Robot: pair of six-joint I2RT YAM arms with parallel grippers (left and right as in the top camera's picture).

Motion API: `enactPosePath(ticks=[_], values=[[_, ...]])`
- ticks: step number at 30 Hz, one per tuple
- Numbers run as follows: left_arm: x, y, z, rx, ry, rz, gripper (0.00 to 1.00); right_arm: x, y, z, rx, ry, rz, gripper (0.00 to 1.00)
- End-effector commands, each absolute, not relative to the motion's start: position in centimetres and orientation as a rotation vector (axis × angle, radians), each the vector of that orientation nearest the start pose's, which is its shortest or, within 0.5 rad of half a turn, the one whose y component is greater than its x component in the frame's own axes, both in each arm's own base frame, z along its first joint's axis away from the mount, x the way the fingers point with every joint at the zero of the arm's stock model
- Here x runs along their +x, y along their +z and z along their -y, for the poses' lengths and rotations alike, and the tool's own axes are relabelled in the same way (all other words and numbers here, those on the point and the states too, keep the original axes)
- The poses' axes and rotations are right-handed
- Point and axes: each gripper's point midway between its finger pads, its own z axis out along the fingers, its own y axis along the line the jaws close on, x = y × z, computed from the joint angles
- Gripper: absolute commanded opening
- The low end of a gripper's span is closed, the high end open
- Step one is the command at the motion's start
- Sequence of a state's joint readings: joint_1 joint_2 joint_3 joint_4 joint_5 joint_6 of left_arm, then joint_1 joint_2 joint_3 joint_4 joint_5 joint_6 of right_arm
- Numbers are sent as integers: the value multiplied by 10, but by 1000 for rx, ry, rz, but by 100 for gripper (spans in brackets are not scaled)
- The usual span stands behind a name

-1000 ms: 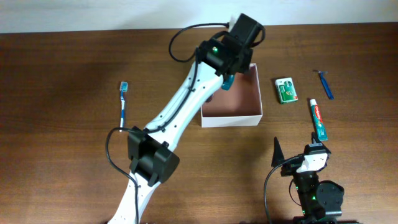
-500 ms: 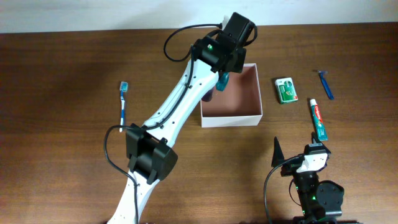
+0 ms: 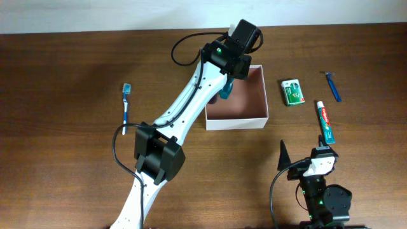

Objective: Pack container
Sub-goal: 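Lower the mouthwash bottle beside the soap bottle and open the left gripper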

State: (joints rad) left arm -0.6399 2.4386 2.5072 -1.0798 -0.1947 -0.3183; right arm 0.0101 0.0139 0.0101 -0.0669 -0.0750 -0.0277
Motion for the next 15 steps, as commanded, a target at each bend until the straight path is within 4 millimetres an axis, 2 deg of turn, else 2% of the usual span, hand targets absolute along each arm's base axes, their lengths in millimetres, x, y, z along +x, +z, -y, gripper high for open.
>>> enactPosePath(ticks=[1,7,9,15], values=[[497,155,327,328,-121,-2524,28,245,158,-16,-88,50,-1638,99],[497,151,327,331,-116,-2531,29,245,158,-16,-88,50,-1639,99],[498,148,327,332,-113,-2535,34,245,158,-16,-88,50,-1638,99],[496,146,333,346,-157,-2544,34,246,158,-16,-88,50,-1639,99]])
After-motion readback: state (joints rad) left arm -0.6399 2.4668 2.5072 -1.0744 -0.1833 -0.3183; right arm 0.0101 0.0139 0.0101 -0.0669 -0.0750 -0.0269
